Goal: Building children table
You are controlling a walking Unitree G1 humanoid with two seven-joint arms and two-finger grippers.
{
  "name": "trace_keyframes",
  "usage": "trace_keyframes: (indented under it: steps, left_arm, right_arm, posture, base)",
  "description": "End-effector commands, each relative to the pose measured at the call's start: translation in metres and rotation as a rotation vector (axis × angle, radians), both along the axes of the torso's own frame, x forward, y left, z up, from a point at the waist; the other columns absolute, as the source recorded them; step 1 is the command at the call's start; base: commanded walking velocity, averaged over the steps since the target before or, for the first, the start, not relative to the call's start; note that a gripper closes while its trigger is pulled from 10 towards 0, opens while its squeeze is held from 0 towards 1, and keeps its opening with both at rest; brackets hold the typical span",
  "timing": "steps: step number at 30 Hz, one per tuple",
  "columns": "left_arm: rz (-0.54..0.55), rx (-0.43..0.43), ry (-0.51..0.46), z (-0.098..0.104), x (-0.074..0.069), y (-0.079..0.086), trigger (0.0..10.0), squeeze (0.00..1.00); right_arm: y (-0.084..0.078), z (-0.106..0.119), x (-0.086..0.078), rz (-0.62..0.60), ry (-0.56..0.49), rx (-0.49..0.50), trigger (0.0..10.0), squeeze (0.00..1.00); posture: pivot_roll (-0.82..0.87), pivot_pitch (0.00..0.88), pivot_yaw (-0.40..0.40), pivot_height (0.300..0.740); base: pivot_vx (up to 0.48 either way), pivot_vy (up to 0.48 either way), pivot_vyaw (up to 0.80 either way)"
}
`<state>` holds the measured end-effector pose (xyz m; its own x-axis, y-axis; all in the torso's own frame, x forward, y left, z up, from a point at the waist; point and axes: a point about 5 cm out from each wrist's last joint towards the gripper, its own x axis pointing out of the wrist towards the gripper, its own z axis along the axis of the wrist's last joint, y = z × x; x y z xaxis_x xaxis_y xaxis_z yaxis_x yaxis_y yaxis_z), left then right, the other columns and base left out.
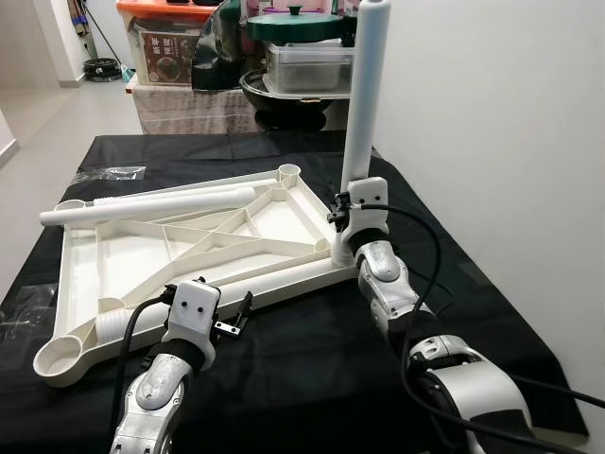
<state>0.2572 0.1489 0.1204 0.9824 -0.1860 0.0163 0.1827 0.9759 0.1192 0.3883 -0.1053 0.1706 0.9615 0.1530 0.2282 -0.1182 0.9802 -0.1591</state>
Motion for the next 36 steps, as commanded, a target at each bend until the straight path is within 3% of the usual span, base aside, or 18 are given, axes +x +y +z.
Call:
trace_keyframes:
  steps: [1,9,14,22,28,30,33,35,36]
  left_arm:
    - [-0.004,0.004,0.005,-0.002,0.001,-0.001,10.0,0.00]
    - [-0.007,0.002,0.003,-0.002,0.000,-0.002,10.0,0.00]
    - [-0.008,0.004,0.005,-0.002,-0.001,-0.001,10.0,0.00]
    - [-0.001,0.007,0.006,-0.001,-0.003,0.002,10.0,0.00]
    - [0.001,0.009,0.009,-0.002,-0.003,0.003,10.0,0.00]
    - [-0.005,0.007,0.011,-0.002,-0.002,0.001,10.0,0.00]
    - [-0.007,0.006,0.012,-0.002,-0.002,0.000,10.0,0.00]
    - [-0.010,0.004,0.014,-0.003,-0.002,0.000,10.0,0.00]
    - [-0.010,0.004,0.014,-0.003,-0.002,0.000,10.0,0.00]
  right_arm:
    - [-0.021,-0.027,-0.005,-0.091,0.103,-0.025,10.0,0.00]
    - [-0.039,0.005,0.003,-0.216,-0.044,-0.029,10.0,0.00]
    - [-0.037,0.012,0.006,-0.221,-0.057,-0.024,10.0,0.00]
    - [-0.017,-0.022,-0.003,-0.108,0.083,-0.030,10.0,0.00]
    - [-0.005,-0.029,-0.007,-0.050,0.089,-0.051,10.0,0.00]
    - [-0.002,-0.042,-0.009,-0.016,0.180,-0.079,10.0,0.00]
    - [-0.002,-0.048,-0.010,-0.002,0.227,-0.078,10.0,0.00]
    - [0.006,-0.062,-0.015,0.144,0.340,-0.040,10.0,0.00]
    - [0.006,-0.062,-0.015,0.144,0.340,-0.040,10.0,0.00]
  posture:
    - [0.12,0.000,-0.100,0.740]
    - [0.12,0.000,-0.099,0.740]
    - [0.13,0.000,-0.099,0.740]
    - [0.14,0.000,-0.103,0.740]
    - [0.13,0.000,-0.099,0.740]
    - [0.13,0.000,-0.098,0.740]
    - [0.13,0.000,-0.098,0.740]
    - [0.12,0.000,-0.097,0.740]
    - [0.12,0.000,-0.097,0.740]
  base:
    - [0.000,0.000,0.00]
    - [0.000,0.000,0.00]
    - [0.000,0.000,0.00]
    - [0.000,0.000,0.00]
    - [0.000,0.000,0.00]
    - [0.000,0.000,0.00]
    - [0.000,0.000,0.00]
    - [0.000,0.000,0.00]
    - [0.000,0.000,0.00]
